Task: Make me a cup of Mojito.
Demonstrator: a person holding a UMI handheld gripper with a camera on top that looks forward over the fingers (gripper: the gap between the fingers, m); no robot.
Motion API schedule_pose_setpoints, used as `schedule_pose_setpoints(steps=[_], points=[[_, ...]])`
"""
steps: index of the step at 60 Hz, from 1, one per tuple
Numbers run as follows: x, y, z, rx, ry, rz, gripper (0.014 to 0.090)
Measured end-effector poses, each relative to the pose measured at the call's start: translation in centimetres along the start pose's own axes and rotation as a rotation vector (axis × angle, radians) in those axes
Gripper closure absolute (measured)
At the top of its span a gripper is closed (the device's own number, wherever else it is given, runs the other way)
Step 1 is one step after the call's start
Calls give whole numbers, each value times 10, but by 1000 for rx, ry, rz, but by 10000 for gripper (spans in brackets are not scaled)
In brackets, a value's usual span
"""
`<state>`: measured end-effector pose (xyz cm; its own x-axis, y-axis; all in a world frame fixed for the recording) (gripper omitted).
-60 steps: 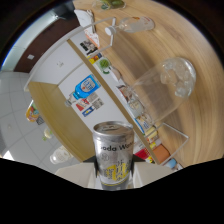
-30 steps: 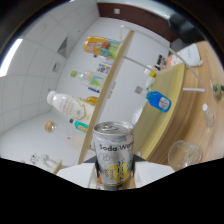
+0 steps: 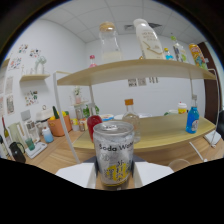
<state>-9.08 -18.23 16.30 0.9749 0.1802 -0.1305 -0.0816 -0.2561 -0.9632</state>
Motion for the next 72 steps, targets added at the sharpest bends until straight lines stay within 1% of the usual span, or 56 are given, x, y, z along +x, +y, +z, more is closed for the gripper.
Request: schedule_pose_setpoints(steps=[14, 25, 42, 48, 53, 57, 58, 59, 63, 72], points=[[2, 64, 22, -81, 25, -35, 534], [10, 88, 29, -121, 67, -22, 532], [6, 92, 21, -104, 96, -56, 511], [3, 99, 16, -126, 106, -38, 498], [1, 107, 11, -171, 102, -51, 420], [1, 109, 5, -207, 113, -49, 200], [0, 107, 3, -211, 116, -49, 185], [0, 105, 0, -212, 121, -47, 204], [-1, 94, -12, -207, 138, -38, 191], [-17, 66, -51, -208, 132, -43, 194]])
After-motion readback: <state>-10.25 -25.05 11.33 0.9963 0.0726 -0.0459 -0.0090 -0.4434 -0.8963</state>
